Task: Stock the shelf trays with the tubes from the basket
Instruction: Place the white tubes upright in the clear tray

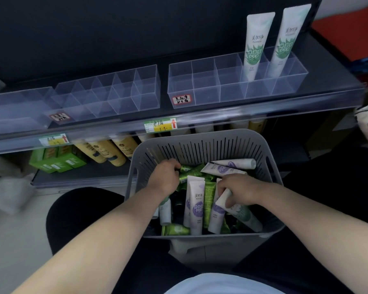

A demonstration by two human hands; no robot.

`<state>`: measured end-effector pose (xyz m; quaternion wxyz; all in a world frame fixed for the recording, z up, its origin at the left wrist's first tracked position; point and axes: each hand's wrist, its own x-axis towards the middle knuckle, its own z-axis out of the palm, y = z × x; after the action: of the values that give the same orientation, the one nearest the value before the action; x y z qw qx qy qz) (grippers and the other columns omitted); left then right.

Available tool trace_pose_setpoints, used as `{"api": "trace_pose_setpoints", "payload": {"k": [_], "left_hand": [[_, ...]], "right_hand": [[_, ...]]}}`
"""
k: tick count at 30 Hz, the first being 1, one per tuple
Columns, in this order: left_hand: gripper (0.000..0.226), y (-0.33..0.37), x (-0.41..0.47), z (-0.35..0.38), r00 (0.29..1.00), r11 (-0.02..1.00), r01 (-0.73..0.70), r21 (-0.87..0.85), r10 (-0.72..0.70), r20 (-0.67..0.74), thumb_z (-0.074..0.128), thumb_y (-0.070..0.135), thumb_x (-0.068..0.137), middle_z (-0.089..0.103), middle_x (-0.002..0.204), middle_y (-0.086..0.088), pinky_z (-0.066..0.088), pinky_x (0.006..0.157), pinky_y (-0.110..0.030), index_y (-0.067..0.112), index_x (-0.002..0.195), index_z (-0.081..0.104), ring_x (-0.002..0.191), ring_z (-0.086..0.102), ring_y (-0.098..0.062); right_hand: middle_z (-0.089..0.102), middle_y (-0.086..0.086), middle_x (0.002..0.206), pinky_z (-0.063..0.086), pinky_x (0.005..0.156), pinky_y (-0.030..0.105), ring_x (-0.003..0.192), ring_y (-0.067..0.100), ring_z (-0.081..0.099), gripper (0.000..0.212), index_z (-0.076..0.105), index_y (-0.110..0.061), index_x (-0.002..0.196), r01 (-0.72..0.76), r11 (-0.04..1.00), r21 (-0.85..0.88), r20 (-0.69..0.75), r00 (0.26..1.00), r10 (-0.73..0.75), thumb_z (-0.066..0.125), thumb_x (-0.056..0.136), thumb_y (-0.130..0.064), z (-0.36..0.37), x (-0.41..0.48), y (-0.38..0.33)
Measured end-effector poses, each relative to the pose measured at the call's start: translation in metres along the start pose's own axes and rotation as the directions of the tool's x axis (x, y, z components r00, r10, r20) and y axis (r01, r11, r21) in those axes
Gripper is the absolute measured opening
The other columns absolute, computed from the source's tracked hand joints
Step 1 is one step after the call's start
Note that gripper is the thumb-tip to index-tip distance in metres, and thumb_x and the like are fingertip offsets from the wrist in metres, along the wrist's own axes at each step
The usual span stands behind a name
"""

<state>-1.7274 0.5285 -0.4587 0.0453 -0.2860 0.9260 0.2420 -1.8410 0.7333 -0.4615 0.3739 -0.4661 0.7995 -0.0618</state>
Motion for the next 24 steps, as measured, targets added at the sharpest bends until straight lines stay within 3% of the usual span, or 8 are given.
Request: {"api": "trace_pose_setpoints", "payload": {"k": [4, 9, 13, 16, 21, 24], "left_hand": [[0.029, -0.009, -0.002, -0.003, 0.991, 0.991, 0.132, -0.009, -0.132, 0.018, 0.049, 0.009, 0.095, 0.058, 0.126, -0.013, 0.045, 0.089, -0.028, 0.008, 0.122, 0.057, 0.114, 0.055, -0.028], [0.023, -0.017, -0.008, 0.008, 0.935, 0.959, 0.263, 0.102, -0.279, 0.217, 0.046, 0.008, 0.095, 0.059, 0.119, -0.018, 0.043, 0.076, -0.028, -0.001, 0.114, 0.056, 0.108, 0.057, -0.03], [0.023, -0.023, -0.011, 0.028, 0.893, 0.934, 0.344, 0.096, -0.357, 0.273, 0.045, 0.005, 0.095, 0.058, 0.119, -0.02, 0.041, 0.071, -0.025, -0.006, 0.114, 0.053, 0.108, 0.057, -0.029], [0.032, -0.025, -0.013, 0.036, 0.898, 0.93, 0.349, 0.116, -0.367, 0.244, 0.048, 0.005, 0.092, 0.055, 0.123, -0.02, 0.045, 0.076, -0.027, -0.005, 0.123, 0.046, 0.109, 0.056, -0.03], [0.044, -0.028, 0.0, 0.033, 0.938, 0.945, 0.239, 0.222, -0.284, 0.199, 0.048, 0.004, 0.091, 0.043, 0.135, -0.021, 0.047, 0.095, -0.041, 0.001, 0.134, 0.037, 0.117, 0.051, -0.035], [0.049, -0.032, 0.013, 0.028, 0.939, 0.951, 0.185, 0.246, -0.245, 0.242, 0.046, 0.001, 0.092, 0.044, 0.137, -0.021, 0.043, 0.095, -0.039, 0.004, 0.139, 0.033, 0.12, 0.049, -0.035]], "right_hand": [[0.055, -0.013, 0.089, 0.038, 0.06, 0.02, 0.085, 0.007, 0.051, 0.018, 0.057, -0.029, 0.089, 0.024, 0.994, 0.108, -0.072, 0.997, -0.016, 0.071, 0.081, -0.023, -0.017, -0.009, -0.006], [0.065, -0.01, 0.092, 0.049, 0.073, 0.033, 0.084, 0.01, 0.06, 0.016, 0.06, -0.033, 0.089, 0.193, 0.948, 0.253, -0.358, 0.929, -0.093, 0.07, 0.084, -0.022, -0.046, -0.011, -0.026], [0.067, -0.005, 0.092, 0.051, 0.072, 0.038, 0.084, 0.013, 0.062, 0.013, 0.063, -0.028, 0.097, 0.228, 0.933, 0.277, -0.433, 0.897, -0.091, 0.067, 0.086, -0.022, -0.042, -0.004, -0.02], [0.069, -0.003, 0.091, 0.052, 0.073, 0.043, 0.083, 0.014, 0.063, 0.013, 0.064, -0.029, 0.098, 0.229, 0.923, 0.309, -0.431, 0.899, -0.078, 0.067, 0.086, -0.024, -0.028, 0.005, -0.014], [0.066, -0.009, 0.094, 0.05, 0.072, 0.036, 0.085, 0.01, 0.06, 0.014, 0.062, -0.034, 0.1, 0.267, 0.928, 0.259, -0.436, 0.89, -0.134, 0.065, 0.088, -0.027, -0.015, 0.016, -0.021], [0.066, -0.007, 0.095, 0.048, 0.07, 0.033, 0.086, 0.01, 0.059, 0.014, 0.063, -0.03, 0.101, 0.255, 0.915, 0.313, -0.453, 0.886, -0.092, 0.064, 0.089, -0.024, -0.015, 0.017, -0.017]]}}
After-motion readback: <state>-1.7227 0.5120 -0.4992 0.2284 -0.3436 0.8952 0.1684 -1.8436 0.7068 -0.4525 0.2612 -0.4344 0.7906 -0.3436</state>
